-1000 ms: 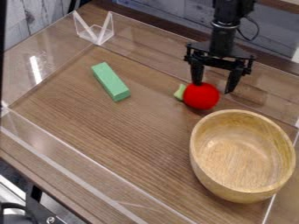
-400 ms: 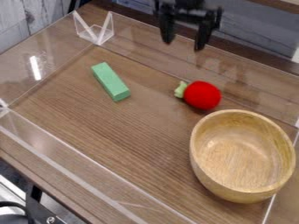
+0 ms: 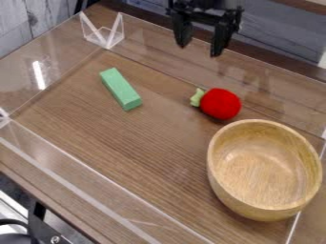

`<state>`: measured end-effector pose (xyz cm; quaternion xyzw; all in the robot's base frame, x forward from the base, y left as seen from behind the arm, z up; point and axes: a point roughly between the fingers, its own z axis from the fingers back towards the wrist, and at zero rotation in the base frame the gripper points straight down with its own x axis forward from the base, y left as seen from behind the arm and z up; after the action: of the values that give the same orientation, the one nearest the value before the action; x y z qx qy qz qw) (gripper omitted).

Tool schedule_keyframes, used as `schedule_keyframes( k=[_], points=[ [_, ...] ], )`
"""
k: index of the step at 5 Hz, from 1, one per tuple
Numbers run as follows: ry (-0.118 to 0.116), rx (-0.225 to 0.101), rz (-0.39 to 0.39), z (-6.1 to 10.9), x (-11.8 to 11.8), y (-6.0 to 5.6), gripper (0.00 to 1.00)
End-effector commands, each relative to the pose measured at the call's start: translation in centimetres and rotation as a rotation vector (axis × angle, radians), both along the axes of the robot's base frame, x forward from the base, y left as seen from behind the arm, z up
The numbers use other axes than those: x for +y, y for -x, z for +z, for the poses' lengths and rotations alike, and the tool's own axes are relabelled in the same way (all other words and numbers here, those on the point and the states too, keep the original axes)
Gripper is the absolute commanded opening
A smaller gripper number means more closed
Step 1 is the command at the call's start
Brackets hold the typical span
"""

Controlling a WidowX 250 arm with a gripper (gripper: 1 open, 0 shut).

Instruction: Move the red object to the right side of the table

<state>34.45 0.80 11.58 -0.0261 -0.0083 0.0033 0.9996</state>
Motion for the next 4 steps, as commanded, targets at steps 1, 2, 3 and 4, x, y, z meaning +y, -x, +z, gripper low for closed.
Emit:
schedule_keyframes(
  k=[1, 2, 3, 4],
  points=[
    [0.000, -0.062, -0.056, 1.0, -0.3, 0.2, 1.00],
    [0.002, -0.077, -0.065, 1.1, -2.1, 0.4, 1.00],
    [-0.004, -0.105, -0.070, 1.8, -3.5, 0.6, 1.00],
    [-0.022, -0.123, -0.031, 1.3, -1.9, 1.1, 1.00]
  ],
)
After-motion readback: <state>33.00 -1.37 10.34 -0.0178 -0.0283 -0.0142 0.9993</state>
